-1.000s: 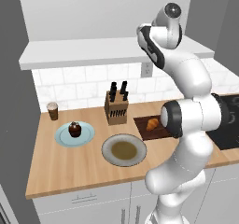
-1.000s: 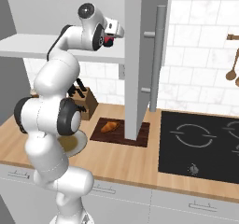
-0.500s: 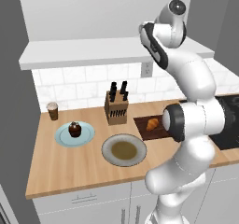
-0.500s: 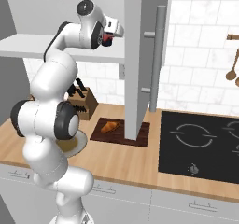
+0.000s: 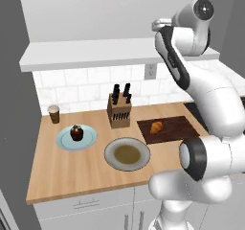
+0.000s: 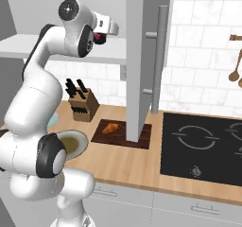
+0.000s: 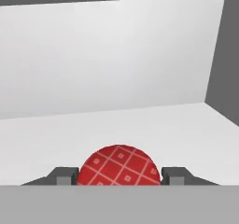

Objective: From the different types of pastries on the counter, select a croissant and place it on the cutting board. Then retrieve a jar of jam from the cabinet and place it alongside the croissant on the cutting board.

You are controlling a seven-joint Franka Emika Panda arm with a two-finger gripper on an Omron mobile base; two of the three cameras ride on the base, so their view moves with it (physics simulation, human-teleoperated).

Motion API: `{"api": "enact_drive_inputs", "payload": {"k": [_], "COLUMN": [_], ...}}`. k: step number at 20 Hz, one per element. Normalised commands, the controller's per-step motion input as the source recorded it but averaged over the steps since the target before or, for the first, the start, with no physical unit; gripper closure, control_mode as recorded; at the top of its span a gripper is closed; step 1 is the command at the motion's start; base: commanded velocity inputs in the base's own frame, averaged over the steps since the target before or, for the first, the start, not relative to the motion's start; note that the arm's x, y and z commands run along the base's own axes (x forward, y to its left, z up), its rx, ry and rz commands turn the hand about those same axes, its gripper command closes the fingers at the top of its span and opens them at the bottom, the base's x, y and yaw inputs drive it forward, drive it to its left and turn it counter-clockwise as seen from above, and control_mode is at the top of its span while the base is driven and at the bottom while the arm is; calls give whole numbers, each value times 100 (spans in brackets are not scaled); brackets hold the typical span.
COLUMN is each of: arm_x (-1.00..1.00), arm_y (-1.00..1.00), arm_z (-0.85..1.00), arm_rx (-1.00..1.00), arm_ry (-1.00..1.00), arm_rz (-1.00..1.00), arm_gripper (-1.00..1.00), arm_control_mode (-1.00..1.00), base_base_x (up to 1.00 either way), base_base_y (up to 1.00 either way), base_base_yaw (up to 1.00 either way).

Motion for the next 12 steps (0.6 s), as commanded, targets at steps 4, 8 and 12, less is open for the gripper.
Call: {"api": "enact_drive_inputs", "payload": {"k": [4,8,12], "arm_x": [-100,-100,-100], "arm_y": [0,0,0], "arm_z": [5,-3,-3], "arm_rx": [-4,-11,-11], "arm_ry": [-19,-13,-12], "arm_rz": [4,6,7], "arm_gripper": [100,100,100], "arm_control_mode": [-100,-100,-100], "base_base_x": [0,0,0], "base_base_y": [0,0,0], "base_base_yaw": [0,0,0]}}
